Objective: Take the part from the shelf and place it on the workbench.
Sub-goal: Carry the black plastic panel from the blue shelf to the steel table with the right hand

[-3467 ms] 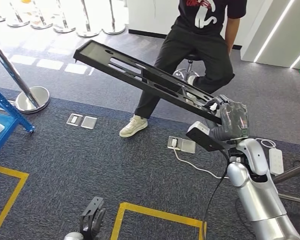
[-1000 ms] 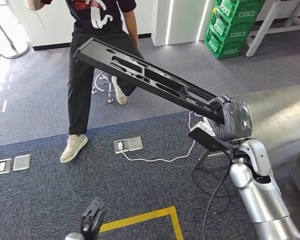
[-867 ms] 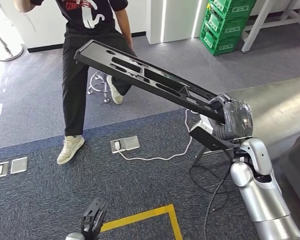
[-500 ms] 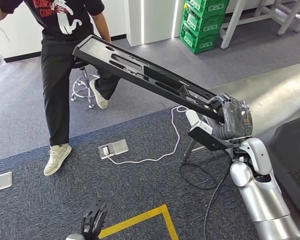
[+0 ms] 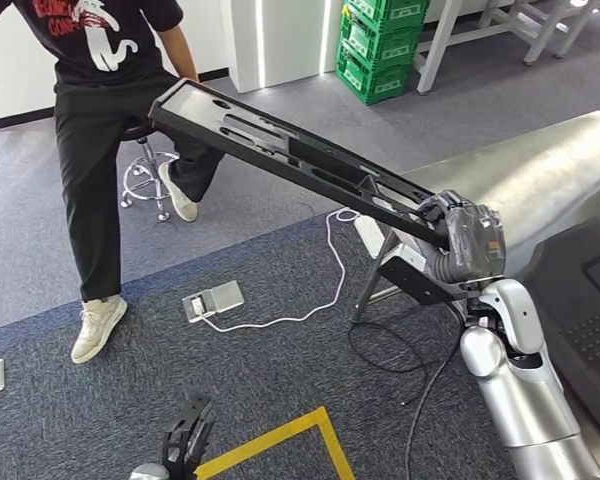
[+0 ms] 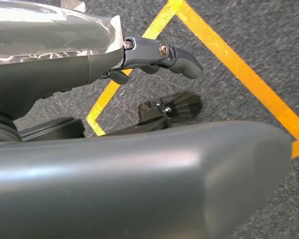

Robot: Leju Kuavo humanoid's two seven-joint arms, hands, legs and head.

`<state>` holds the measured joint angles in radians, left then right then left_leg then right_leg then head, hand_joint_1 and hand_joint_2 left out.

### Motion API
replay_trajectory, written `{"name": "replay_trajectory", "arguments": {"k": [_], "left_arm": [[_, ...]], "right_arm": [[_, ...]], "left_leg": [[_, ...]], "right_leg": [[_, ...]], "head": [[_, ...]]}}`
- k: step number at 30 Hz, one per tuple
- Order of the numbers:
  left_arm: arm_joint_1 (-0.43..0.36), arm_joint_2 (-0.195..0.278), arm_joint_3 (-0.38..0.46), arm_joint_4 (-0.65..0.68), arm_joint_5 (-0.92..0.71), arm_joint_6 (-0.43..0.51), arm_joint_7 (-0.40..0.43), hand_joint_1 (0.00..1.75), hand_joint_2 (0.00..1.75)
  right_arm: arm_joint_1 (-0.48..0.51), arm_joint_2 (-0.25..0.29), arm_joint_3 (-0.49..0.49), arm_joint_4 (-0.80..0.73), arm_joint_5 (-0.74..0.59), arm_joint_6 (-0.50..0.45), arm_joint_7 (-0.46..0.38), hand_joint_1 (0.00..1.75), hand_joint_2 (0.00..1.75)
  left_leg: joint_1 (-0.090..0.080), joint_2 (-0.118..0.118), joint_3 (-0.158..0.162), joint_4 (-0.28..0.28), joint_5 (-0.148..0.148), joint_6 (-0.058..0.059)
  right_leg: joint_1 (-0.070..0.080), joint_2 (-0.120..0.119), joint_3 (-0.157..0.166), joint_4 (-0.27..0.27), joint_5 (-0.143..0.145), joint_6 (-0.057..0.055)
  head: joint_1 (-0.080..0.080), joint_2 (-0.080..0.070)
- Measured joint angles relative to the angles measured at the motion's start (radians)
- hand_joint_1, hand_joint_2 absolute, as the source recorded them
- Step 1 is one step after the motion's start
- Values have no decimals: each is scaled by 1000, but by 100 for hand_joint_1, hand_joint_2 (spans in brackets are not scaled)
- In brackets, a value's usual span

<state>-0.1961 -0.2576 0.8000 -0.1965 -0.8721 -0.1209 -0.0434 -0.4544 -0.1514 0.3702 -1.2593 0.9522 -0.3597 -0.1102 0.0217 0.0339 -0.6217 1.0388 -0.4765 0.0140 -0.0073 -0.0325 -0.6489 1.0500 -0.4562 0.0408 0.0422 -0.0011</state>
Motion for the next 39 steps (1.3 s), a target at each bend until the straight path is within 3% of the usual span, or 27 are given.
{"name": "replay_trajectory", "arguments": {"k": [2,4,6,8,10,11,12,14,16,18,20,21,23,25,26,27,28,30,32,34,36,37,39], "left_arm": [[-2,0,0,0,-4,-1,1,0,0],[-2,0,0,0,-9,-2,1,0,0],[2,8,-2,0,-22,-23,-26,0,0],[28,35,-11,0,-45,-82,-109,0,0],[77,73,-20,0,-62,-134,-187,0,0],[101,91,-23,0,-66,-144,-204,0,0],[119,108,-24,0,-68,-147,-212,0,0],[136,130,-27,0,-70,-146,-214,0,0],[137,140,-30,0,-70,-146,-212,0,0],[137,142,-33,0,-71,-146,-208,0,0],[137,142,-34,0,-71,-144,-204,0,0],[136,144,-35,0,-71,-143,-203,0,0],[136,146,-35,0,-71,-141,-201,0,0],[137,148,-36,0,-73,-141,-201,0,0],[138,148,-36,0,-75,-141,-200,0,0],[138,148,-36,0,-77,-141,-200,0,0],[138,148,-37,0,-79,-141,-200,0,0],[136,148,-38,0,-82,-140,-199,0,0],[136,148,-40,0,-84,-140,-199,0,0],[136,148,-42,0,-87,-136,-200,0,0],[135,147,-45,0,-89,-132,-200,0,0],[133,148,-46,0,-89,-130,-200,0,0],[134,148,-46,0,-90,-130,-200,0,0]], "right_arm": [[-2,0,-1,-3,-1,-1,3,175,175],[-4,0,-4,-3,-2,-2,6,175,175],[-7,-3,-10,-3,1,-14,12,175,175],[-2,-15,-27,-2,-4,-48,12,175,175],[15,-35,-54,-1,-18,-76,-2,175,175],[25,-44,-67,0,-23,-81,-9,175,175],[34,-51,-79,0,-25,-83,-13,175,175],[43,-59,-95,0,-21,-81,-18,175,175],[47,-62,-102,0,-16,-80,-22,175,175],[52,-63,-107,-1,-14,-79,-23,175,175],[57,-68,-114,-2,-6,-79,-23,175,175],[57,-71,-119,-3,1,-80,-23,175,175],[53,-76,-125,-3,16,-82,-21,175,175],[50,-77,-130,-3,25,-85,-18,175,175],[51,-77,-132,-3,27,-86,-16,175,175],[51,-77,-136,-3,30,-87,-15,175,175],[50,-77,-141,-3,31,-88,-14,175,175],[47,-77,-151,-4,33,-89,-13,175,175],[39,-78,-156,-6,33,-90,-13,175,175],[34,-78,-161,-6,33,-92,-12,175,175],[34,-78,-167,-9,33,-93,-11,175,175],[33,-78,-170,-10,33,-93,-11,175,175],[31,-77,-172,-13,33,-92,-11,175,175]], "left_leg": [[-3,9,5,-3,-3,-9],[-2,19,11,-8,-4,-17],[-1,14,9,4,-20,-24],[-1,-7,-28,92,-71,-26],[-2,-23,-93,229,-128,-25],[-2,-25,-115,269,-136,-25],[-2,-27,-120,272,-124,-24],[-3,-35,-79,167,-55,-18],[-1,-60,-26,46,-3,-13],[-3,-73,-7,7,3,-9],[-4,-65,-5,1,6,-3],[-2,-60,-2,-3,8,3],[1,-48,4,-12,11,12],[1,-35,8,-14,9,15],[1,-29,9,-14,8,16],[2,-23,11,-14,6,15],[3,-18,14,-14,4,12],[5,-9,22,-14,-2,5],[2,-1,26,-14,-6,-4],[0,9,29,-16,-8,-14],[3,11,30,-12,-19,-25],[4,5,22,9,-34,-28],[4,-15,-26,114,-90,-28]], "right_leg": [[8,-2,13,-26,-1,-14],[9,9,13,-28,0,-26],[5,19,20,-38,5,-39],[2,30,29,-45,6,-51],[5,45,34,-45,2,-59],[7,56,36,-44,0,-61],[8,67,37,-43,-2,-61],[7,88,39,-39,-6,-58],[8,104,36,-30,-13,-51],[6,115,32,-26,-15,-40],[3,119,31,-28,-17,-30],[3,109,28,-19,-26,-25],[3,73,-3,54,-72,-16],[0,50,-65,188,-131,-7],[-2,47,-89,237,-144,-2],[-5,44,-97,251,-138,2],[-7,41,-84,221,-112,6],[-8,22,-14,78,-42,9],[-1,5,36,-25,-9,-1],[6,9,40,-39,-11,-17],[3,19,42,-44,-9,-32],[1,24,44,-47,-7,-40],[1,33,47,-50,-6,-51]], "head": [[-1,0],[-1,0],[-2,0],[-5,0],[-7,0],[-7,0],[-7,0],[-8,0],[-7,0],[-7,0],[-7,0],[-5,0],[-2,0],[-1,0],[-1,0],[-1,0],[-1,0],[-1,0],[-1,0],[-2,0],[-3,0],[-4,0],[-6,0]]}}
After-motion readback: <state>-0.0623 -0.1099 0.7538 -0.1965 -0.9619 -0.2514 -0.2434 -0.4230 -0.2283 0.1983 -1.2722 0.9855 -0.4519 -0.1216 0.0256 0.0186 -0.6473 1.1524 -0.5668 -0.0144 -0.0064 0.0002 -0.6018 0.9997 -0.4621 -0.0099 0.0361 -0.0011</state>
